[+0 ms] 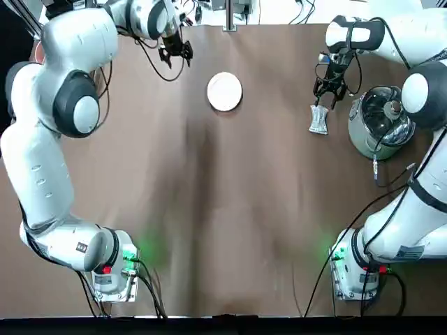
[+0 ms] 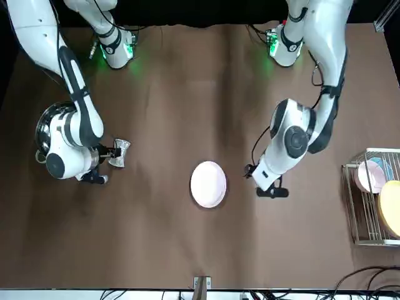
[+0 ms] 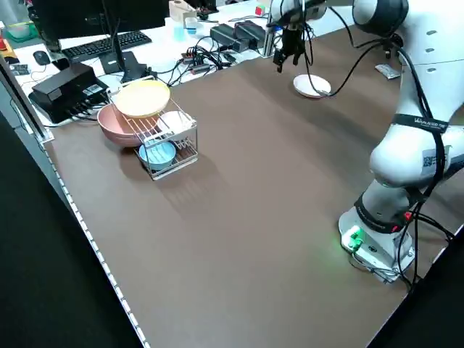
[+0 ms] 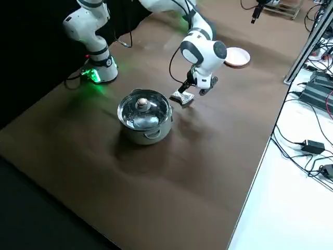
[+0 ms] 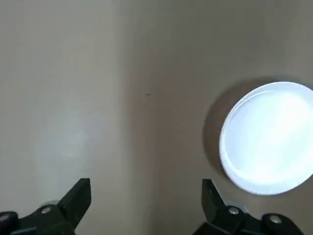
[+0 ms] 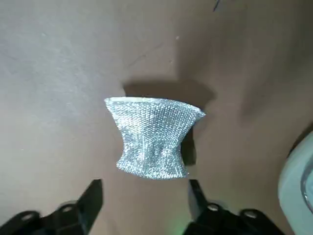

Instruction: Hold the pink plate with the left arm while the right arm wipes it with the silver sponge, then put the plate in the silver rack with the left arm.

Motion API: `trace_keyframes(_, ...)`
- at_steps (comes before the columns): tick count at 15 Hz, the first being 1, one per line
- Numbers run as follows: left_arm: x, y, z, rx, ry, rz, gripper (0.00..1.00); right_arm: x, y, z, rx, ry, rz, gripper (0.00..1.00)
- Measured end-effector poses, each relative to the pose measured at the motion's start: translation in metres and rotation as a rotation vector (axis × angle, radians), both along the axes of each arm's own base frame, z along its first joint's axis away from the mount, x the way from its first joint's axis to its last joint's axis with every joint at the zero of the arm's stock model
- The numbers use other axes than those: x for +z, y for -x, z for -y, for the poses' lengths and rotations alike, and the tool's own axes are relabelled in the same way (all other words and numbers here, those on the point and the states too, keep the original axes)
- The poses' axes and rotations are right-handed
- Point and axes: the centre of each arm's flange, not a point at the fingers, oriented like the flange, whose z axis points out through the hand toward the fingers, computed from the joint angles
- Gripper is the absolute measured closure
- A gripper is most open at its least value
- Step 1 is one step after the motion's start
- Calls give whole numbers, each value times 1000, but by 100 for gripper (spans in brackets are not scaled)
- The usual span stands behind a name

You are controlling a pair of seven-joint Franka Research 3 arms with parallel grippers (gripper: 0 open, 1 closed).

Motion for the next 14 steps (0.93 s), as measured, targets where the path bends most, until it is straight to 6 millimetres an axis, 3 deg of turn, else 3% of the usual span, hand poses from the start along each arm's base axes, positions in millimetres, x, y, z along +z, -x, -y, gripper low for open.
trace_keyframes(2, -22, -3, 9, 8, 35, 18, 0, -12, 3, 1, -3, 1, -23, 32)
trace_keyframes(4, -42, -5, 15, 17, 76, 35, 0, -24, 7, 2, -4, 2, -43, 37)
trace_keyframes(5, -60, -4, 23, 27, 128, 39, 0, -36, 9, 1, -6, 3, -45, 48)
trace_keyframes(12, -113, 7, 55, 9, 200, 67, 2, -55, 12, 1, -8, 4, -57, 54)
trace_keyframes(14, -131, 11, 60, -9, 206, 60, 12, -57, 12, 1, -9, 4, -57, 69)
